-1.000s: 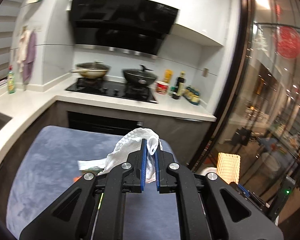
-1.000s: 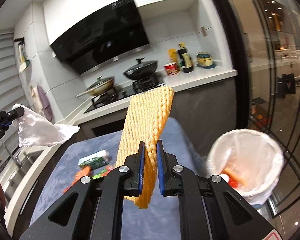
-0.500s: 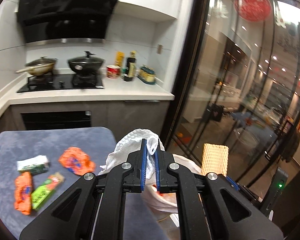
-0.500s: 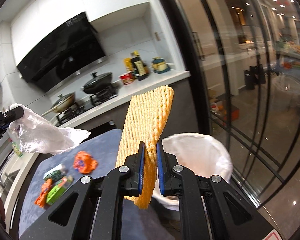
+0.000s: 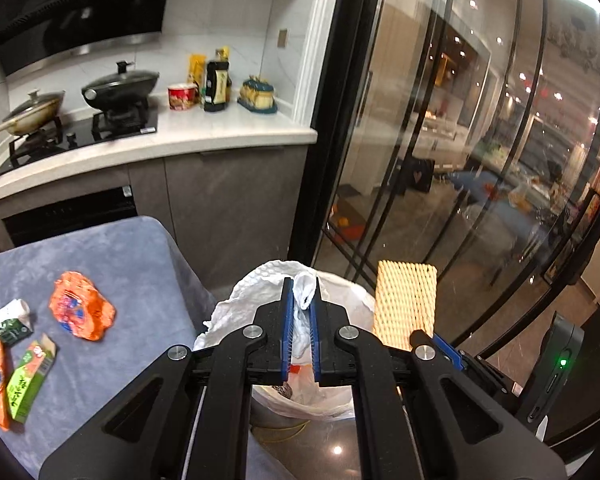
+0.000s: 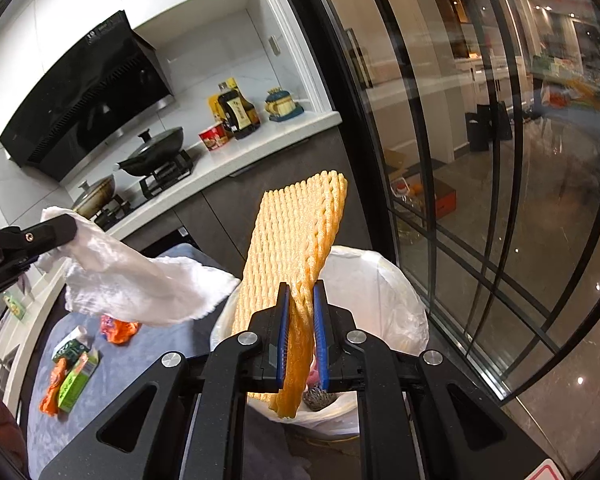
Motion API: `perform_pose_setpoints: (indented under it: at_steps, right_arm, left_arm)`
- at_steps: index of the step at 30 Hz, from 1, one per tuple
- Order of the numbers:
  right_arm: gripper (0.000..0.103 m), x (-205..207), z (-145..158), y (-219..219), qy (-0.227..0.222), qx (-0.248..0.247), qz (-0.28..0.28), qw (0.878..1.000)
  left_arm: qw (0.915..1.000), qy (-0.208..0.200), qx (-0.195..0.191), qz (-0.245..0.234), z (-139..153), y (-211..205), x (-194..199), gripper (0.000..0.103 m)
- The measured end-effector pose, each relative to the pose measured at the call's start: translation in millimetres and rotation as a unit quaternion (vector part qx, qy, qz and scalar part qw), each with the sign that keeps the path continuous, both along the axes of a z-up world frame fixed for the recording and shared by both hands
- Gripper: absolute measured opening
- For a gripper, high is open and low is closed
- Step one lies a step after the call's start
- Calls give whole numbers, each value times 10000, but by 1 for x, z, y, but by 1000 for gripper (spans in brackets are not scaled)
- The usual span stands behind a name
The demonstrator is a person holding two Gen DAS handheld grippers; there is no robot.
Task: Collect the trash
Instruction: 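Lift and carry the tissue and foam sleeve over the bin with both tools, then open both tools over the bin, dropping the tissue and foam sleeve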
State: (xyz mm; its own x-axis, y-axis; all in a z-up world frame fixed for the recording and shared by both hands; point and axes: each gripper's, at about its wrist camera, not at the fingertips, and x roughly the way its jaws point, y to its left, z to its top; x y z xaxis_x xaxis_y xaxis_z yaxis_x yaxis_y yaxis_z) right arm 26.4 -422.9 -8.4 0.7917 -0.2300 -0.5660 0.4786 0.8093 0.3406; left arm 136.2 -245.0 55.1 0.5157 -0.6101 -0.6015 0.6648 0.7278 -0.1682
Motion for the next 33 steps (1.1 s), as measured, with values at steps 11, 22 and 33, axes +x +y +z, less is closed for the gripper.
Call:
perform_pose_setpoints:
  at_steps: [11,22,33]
  right_arm:
    - [11,23,-34,-24,281,211,6,9994]
    - [14,40,-56,-33,537,316,22,9981]
    - [28,40,-66,-38,587,384,-36,9975]
  left_arm:
    - [9989,264,394,-37,-38,-42,17,7]
    - [9965,434,707,-56,-65,-66,24,8]
    - [9961,502,731,-7,-70,-69,30,24]
